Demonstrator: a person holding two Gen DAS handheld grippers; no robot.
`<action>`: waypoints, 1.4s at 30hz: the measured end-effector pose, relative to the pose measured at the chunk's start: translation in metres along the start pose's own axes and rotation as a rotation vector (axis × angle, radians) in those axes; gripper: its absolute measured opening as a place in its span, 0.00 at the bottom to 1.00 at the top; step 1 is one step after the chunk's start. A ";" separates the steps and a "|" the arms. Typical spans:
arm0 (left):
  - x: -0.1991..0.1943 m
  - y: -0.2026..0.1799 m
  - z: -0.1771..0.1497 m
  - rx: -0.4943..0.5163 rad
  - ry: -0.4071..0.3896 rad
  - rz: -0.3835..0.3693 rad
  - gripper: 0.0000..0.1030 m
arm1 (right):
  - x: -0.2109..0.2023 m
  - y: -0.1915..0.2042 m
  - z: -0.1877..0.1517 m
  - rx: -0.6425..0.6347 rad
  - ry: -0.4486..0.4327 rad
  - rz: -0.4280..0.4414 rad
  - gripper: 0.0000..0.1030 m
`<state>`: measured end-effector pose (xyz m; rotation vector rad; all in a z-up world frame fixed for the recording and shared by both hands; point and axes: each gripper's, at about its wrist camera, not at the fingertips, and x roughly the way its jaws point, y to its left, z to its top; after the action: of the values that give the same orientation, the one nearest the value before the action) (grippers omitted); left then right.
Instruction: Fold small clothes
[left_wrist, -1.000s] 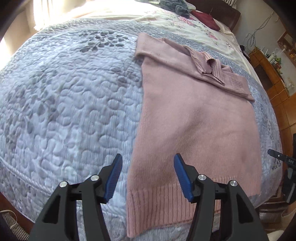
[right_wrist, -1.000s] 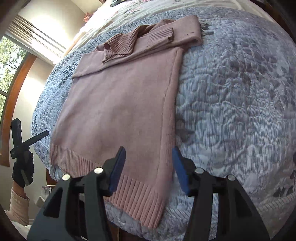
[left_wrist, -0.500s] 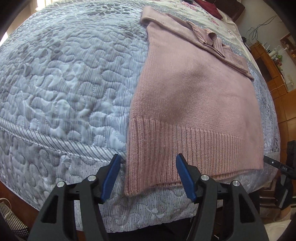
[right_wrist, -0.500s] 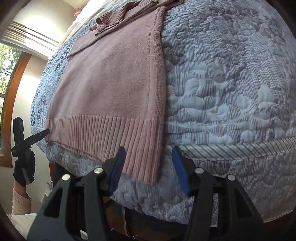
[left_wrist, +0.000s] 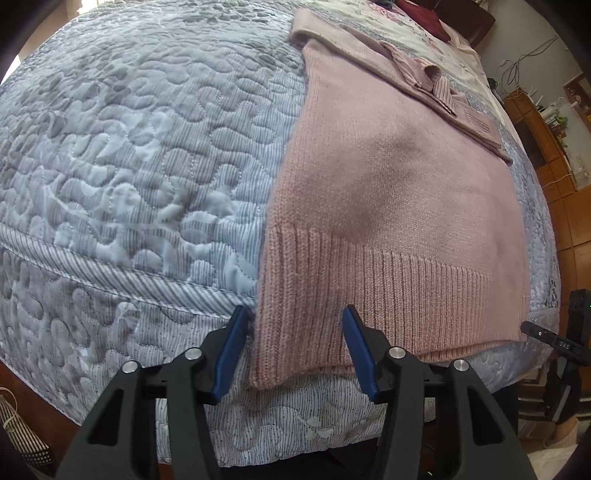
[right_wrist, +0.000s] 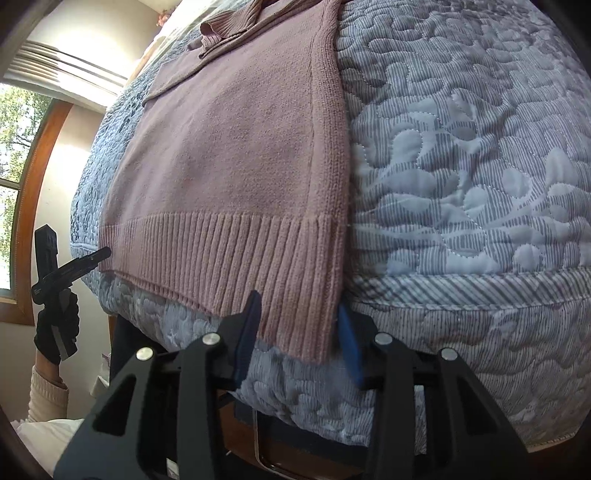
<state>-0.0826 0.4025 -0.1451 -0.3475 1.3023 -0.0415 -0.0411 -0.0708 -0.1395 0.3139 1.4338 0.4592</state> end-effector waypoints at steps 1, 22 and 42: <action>-0.002 0.005 -0.002 -0.003 -0.006 0.003 0.44 | 0.001 0.001 -0.001 0.002 0.001 0.004 0.32; -0.065 0.028 0.035 -0.111 -0.153 -0.245 0.10 | -0.073 -0.010 0.050 0.139 -0.161 0.353 0.08; 0.016 0.022 0.154 -0.229 -0.128 -0.187 0.10 | -0.015 -0.058 0.178 0.345 -0.073 0.305 0.08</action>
<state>0.0641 0.4546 -0.1316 -0.6572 1.1465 -0.0266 0.1407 -0.1177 -0.1326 0.8272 1.3967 0.4396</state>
